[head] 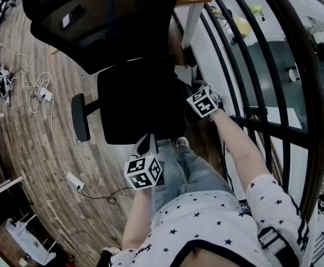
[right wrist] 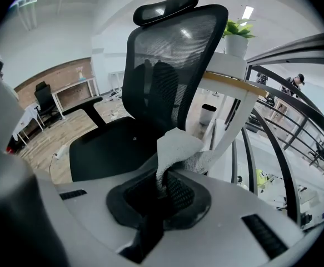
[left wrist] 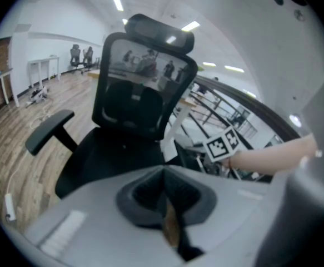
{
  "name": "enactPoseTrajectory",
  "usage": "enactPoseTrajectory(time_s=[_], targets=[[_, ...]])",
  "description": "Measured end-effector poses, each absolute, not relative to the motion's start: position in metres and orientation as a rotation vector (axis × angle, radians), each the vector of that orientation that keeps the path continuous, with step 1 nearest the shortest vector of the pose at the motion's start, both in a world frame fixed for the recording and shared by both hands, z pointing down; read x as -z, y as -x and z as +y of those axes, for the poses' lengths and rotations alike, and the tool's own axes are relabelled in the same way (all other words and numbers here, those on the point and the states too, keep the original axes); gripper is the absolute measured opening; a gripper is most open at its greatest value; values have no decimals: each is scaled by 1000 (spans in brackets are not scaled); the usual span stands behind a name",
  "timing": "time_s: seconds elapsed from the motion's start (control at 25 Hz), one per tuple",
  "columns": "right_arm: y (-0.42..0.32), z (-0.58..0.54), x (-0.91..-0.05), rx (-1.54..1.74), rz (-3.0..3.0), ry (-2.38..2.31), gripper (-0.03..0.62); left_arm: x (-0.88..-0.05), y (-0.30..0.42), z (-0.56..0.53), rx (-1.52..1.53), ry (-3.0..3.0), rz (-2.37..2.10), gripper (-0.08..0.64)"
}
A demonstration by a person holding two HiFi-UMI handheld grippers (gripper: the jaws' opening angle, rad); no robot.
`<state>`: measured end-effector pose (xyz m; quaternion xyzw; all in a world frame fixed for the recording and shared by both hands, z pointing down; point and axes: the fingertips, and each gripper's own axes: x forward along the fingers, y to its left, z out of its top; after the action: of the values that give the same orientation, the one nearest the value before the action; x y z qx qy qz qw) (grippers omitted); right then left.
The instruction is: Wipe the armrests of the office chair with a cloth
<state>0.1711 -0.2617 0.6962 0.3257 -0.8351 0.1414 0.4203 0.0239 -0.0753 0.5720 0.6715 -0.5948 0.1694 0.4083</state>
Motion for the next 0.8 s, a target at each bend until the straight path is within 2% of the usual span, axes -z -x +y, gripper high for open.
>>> enactPoseTrajectory(time_s=[0.8], targets=[[-178,-212,-694,-363,-2084,-794,29,-562,-35,-45,-395,-1702,-1515,6]])
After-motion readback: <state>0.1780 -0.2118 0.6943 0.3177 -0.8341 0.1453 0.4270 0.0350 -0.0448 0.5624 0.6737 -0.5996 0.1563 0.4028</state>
